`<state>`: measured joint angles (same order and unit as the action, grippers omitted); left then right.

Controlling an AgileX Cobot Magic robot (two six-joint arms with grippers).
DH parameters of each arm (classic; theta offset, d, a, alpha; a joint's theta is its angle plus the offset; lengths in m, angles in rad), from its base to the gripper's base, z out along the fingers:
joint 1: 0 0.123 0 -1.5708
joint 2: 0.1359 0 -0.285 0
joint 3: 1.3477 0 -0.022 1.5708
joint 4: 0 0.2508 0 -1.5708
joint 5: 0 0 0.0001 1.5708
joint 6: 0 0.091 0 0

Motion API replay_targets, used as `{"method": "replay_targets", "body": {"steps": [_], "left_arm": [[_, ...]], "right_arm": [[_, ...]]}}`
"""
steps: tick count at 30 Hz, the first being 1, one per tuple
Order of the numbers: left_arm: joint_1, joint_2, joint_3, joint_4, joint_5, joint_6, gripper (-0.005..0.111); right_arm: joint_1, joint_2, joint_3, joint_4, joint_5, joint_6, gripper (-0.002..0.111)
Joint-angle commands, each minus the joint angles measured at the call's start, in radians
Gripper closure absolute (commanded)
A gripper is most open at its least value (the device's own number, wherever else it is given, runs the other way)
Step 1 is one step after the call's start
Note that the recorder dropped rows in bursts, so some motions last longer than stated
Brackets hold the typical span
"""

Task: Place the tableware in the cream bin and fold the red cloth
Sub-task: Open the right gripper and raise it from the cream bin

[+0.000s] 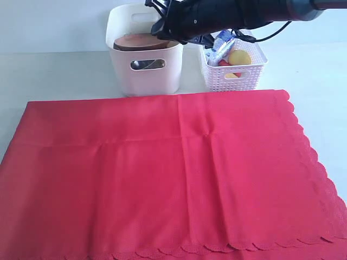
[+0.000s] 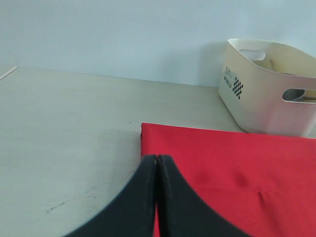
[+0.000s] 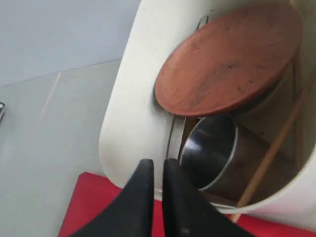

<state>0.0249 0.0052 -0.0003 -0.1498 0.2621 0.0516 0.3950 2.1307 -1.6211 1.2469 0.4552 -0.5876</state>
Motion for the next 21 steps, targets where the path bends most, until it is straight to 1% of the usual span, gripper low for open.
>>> {"method": "replay_targets", "body": {"steps": [1,2,3,4,6,10,14,21], "left_arm": [[-0.004,-0.005,0.000,0.005,-0.008,0.000,0.104],[-0.004,-0.005,0.000,0.005,-0.008,0.000,0.104],[-0.004,-0.005,0.000,0.005,-0.008,0.000,0.104],[-0.004,-0.005,0.000,0.005,-0.008,0.000,0.104],[-0.004,-0.005,0.000,0.005,-0.008,0.000,0.104],[-0.004,-0.005,0.000,0.005,-0.008,0.000,0.104],[-0.004,-0.005,0.000,0.007,-0.008,0.000,0.104],[-0.004,-0.005,0.000,0.007,-0.008,0.000,0.104]], "right_arm": [[-0.002,-0.062,-0.003,-0.248,0.021,0.136,0.108],[-0.002,-0.073,-0.003,-0.308,0.025,0.174,0.108],[-0.002,-0.094,-0.003,-0.421,0.034,0.258,0.108],[-0.002,-0.104,-0.003,-0.469,0.040,0.291,0.108],[-0.002,-0.158,-0.003,-0.673,0.092,0.408,0.108],[-0.002,-0.241,-0.001,-0.873,0.195,0.527,0.108],[-0.002,-0.310,-0.001,-1.006,0.289,0.605,0.108],[-0.002,-0.377,0.013,-1.044,0.352,0.616,0.108]]}}
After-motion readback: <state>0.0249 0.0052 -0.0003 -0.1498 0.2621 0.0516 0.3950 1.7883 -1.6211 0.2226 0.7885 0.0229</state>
